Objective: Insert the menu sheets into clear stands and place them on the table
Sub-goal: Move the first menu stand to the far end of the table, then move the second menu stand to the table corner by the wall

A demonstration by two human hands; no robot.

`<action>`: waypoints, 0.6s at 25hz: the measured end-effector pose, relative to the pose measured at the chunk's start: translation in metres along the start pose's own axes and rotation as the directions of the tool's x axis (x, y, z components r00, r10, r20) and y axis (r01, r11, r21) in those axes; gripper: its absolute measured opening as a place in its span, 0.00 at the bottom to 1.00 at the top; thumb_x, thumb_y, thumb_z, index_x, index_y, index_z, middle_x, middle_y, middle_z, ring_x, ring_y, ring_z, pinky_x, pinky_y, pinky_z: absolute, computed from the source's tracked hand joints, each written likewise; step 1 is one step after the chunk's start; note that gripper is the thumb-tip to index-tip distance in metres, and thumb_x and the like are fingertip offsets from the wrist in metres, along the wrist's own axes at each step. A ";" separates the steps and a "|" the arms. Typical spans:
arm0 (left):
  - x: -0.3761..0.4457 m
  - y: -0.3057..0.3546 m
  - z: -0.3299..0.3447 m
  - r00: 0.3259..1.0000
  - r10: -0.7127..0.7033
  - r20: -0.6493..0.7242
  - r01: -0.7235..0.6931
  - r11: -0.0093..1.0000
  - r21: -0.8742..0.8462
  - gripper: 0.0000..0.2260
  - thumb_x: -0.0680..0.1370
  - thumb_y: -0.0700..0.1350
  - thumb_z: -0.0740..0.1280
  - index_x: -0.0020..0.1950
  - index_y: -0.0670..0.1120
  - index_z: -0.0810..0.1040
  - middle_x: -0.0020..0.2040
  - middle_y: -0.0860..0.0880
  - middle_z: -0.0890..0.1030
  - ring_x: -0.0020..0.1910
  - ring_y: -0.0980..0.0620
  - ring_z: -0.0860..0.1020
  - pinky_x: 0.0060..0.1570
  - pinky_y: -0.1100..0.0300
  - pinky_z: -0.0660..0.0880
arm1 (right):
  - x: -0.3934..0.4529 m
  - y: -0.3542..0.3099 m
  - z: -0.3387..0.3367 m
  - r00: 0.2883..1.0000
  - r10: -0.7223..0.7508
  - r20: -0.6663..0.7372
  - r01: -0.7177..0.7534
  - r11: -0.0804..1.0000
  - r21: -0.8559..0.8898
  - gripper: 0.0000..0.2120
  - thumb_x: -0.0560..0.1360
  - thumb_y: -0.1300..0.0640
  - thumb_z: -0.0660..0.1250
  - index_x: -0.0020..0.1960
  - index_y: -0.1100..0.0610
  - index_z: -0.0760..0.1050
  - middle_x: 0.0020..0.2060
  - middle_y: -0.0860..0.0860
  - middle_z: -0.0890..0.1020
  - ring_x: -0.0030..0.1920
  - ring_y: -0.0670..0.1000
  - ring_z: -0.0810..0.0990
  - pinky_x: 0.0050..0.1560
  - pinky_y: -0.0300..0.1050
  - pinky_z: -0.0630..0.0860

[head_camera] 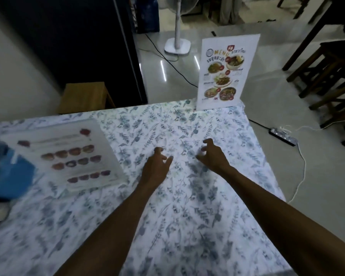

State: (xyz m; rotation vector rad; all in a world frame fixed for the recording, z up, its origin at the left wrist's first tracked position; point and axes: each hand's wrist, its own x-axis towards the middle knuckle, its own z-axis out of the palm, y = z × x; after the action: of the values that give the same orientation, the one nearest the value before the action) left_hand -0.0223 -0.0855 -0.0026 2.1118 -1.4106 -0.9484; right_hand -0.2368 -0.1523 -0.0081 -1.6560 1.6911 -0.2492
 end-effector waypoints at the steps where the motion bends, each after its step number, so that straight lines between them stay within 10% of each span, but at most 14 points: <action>1: -0.018 -0.014 -0.006 1.000 -0.001 0.014 0.001 1.000 0.003 0.22 0.79 0.57 0.67 0.69 0.48 0.70 0.58 0.49 0.85 0.55 0.46 0.83 0.54 0.52 0.79 | -0.015 -0.006 0.013 1.000 0.003 0.005 -0.003 1.000 0.003 0.31 0.73 0.52 0.72 0.71 0.57 0.62 0.59 0.56 0.81 0.55 0.60 0.81 0.52 0.54 0.79; 15: -0.149 -0.242 -0.200 0.961 -0.116 -0.252 0.132 0.990 0.047 0.19 0.80 0.56 0.67 0.65 0.47 0.73 0.54 0.48 0.87 0.54 0.44 0.84 0.53 0.49 0.80 | -0.109 -0.156 0.171 0.973 -0.213 0.087 0.220 0.972 -0.077 0.35 0.72 0.55 0.75 0.72 0.61 0.61 0.57 0.60 0.82 0.58 0.61 0.80 0.53 0.52 0.76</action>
State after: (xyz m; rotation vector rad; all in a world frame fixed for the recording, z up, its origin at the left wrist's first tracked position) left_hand 0.2396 0.1418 0.0148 2.2963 -1.2088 -0.6617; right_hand -0.0220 -0.0143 0.0057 -1.8927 1.4817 -0.2155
